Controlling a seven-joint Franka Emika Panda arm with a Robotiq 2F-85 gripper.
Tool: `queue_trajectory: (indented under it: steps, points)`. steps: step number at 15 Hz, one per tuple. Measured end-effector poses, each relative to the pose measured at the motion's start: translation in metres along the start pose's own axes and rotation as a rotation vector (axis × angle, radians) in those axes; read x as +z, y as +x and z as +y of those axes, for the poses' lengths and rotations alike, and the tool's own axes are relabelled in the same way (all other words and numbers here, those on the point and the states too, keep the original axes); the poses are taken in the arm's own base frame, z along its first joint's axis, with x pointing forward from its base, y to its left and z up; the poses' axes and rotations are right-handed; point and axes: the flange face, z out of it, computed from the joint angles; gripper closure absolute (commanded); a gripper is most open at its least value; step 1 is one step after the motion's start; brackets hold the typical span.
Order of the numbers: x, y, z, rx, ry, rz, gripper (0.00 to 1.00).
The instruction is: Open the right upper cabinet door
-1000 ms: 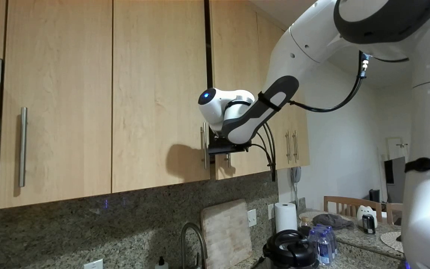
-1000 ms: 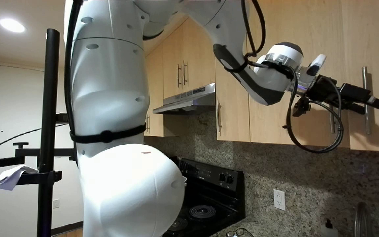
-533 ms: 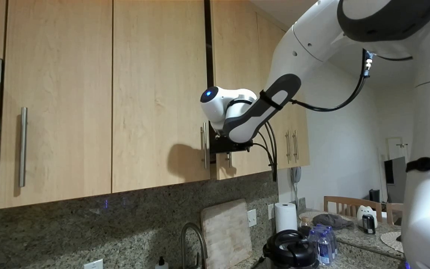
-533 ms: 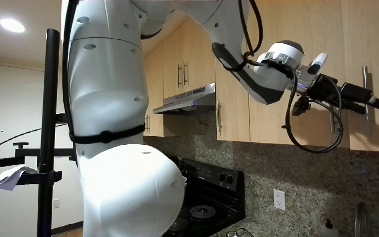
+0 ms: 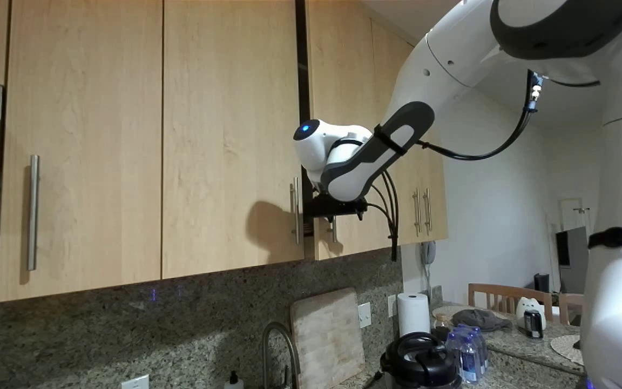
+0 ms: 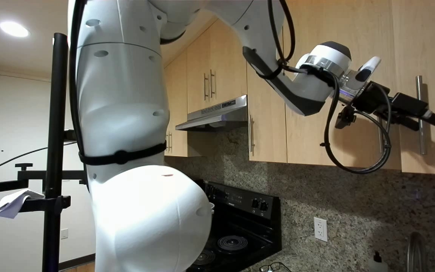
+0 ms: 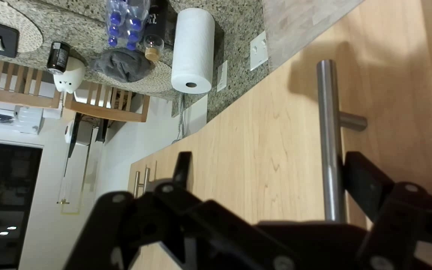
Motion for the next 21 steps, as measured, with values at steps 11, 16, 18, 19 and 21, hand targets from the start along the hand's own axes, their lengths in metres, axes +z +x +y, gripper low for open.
queue_trajectory:
  steps: [11,16,18,19,21]
  points:
    - [-0.001,0.002,-0.007,0.004,0.010,0.015,0.00]
    - [0.017,0.018,0.011,0.030,-0.036,0.041,0.00]
    - [0.018,0.022,0.011,0.029,-0.037,0.053,0.00]
    - [0.017,0.023,0.008,0.029,-0.031,0.055,0.00]
    - [0.011,0.021,-0.002,0.020,-0.013,0.061,0.00]
